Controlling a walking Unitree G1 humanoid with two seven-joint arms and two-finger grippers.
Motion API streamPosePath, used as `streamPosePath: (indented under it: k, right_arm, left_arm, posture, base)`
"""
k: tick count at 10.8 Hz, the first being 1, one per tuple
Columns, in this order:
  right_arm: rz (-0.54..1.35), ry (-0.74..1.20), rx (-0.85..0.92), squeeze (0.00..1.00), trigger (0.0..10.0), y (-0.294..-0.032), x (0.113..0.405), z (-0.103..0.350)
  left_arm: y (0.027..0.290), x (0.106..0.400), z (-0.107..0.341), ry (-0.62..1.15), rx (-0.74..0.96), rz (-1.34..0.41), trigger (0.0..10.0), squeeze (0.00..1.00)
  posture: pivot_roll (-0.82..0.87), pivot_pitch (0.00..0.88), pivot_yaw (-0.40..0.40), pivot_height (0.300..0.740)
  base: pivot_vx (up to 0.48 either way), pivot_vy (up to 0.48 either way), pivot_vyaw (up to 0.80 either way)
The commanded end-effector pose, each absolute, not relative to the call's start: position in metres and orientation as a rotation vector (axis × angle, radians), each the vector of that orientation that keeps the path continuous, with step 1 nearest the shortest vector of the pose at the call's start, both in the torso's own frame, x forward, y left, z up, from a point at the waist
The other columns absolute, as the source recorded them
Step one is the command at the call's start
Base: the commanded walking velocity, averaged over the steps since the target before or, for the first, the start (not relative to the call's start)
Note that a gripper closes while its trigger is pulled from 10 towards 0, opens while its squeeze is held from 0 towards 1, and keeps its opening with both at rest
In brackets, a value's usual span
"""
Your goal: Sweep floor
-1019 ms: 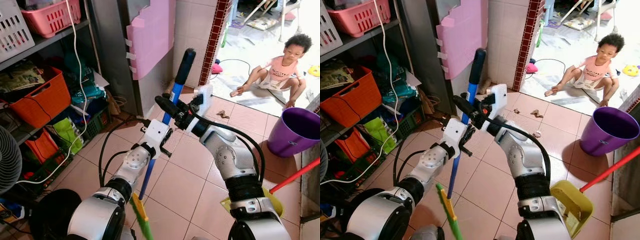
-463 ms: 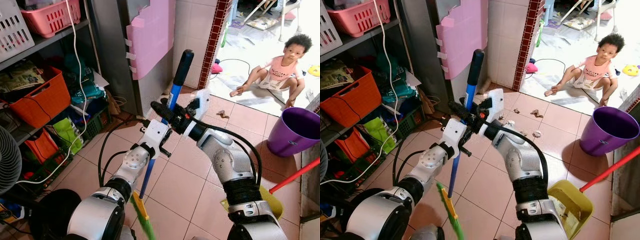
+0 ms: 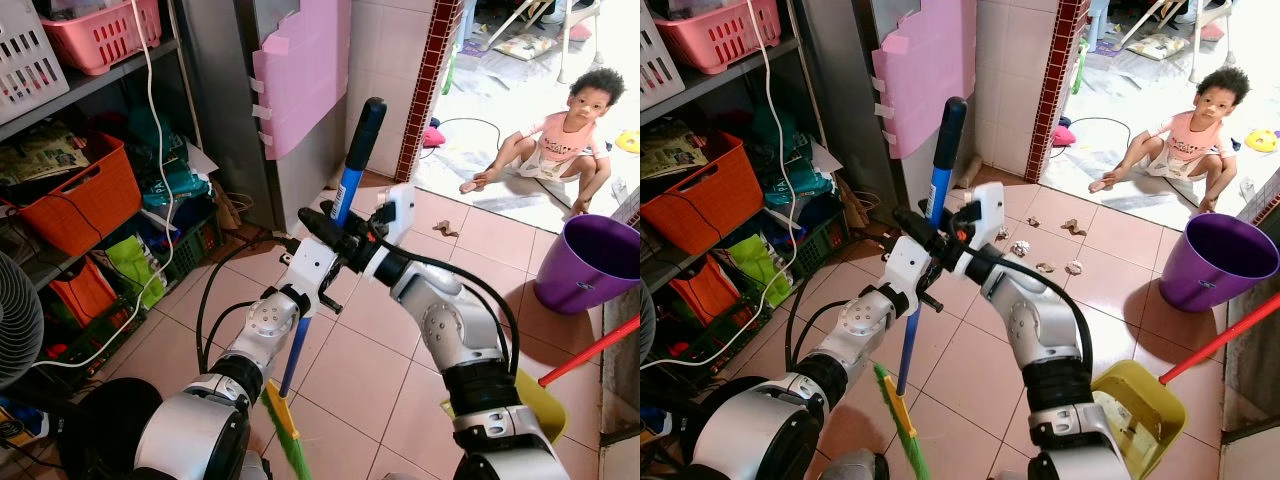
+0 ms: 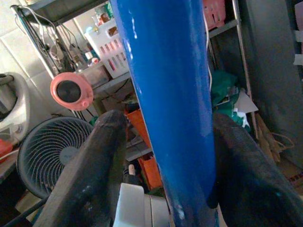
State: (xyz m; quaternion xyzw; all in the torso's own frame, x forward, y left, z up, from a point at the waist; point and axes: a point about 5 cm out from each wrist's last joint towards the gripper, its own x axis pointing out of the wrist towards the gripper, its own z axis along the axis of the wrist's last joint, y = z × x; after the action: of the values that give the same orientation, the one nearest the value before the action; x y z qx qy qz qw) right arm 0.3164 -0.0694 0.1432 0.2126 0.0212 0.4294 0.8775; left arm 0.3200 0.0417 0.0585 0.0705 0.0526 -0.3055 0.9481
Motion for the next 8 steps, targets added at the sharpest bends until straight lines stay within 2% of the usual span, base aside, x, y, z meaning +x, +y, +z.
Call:
streamPosePath:
  k: [1,3,4,5,8]
  right_arm:
    - [0.935,0.073,0.443,0.00,10.0,-0.0587,0.3113,0.1389]
    - [0.924,0.074,0.451,0.00,10.0,-0.0574,0.3117,0.1377]
    - [0.923,0.069,0.459,0.00,3.5,-0.0570,0.3127,0.1383]
    - [0.915,0.068,0.470,0.00,0.0,-0.0564,0.3147,0.1388]
    - [0.916,0.070,0.472,0.00,0.0,-0.0560,0.3143,0.1372]
  left_arm:
    - [0.0367,0.3284,0.0740,0.045,0.152,-0.627,0.0,0.00]
    - [0.0362,0.3282,0.0740,0.045,0.151,-0.629,0.0,0.00]
    - [0.0360,0.3282,0.0741,0.045,0.151,-0.631,0.0,0.00]
    - [0.0355,0.3280,0.0740,0.045,0.150,-0.632,0.0,0.00]
    - [0.0343,0.3271,0.0734,0.047,0.148,-0.637,0.0,0.00]
  posture:
    - [-0.11,0.000,0.039,0.740]
    - [-0.11,0.000,0.039,0.740]
    - [-0.11,0.000,0.039,0.740]
    - [-0.11,0.000,0.038,0.740]
    - [-0.11,0.000,0.035,0.740]
  base:
    - [0.000,0.000,0.00]
    - [0.000,0.000,0.00]
    - [0.000,0.000,0.00]
    - [0.000,0.000,0.00]
    - [0.000,0.000,0.00]
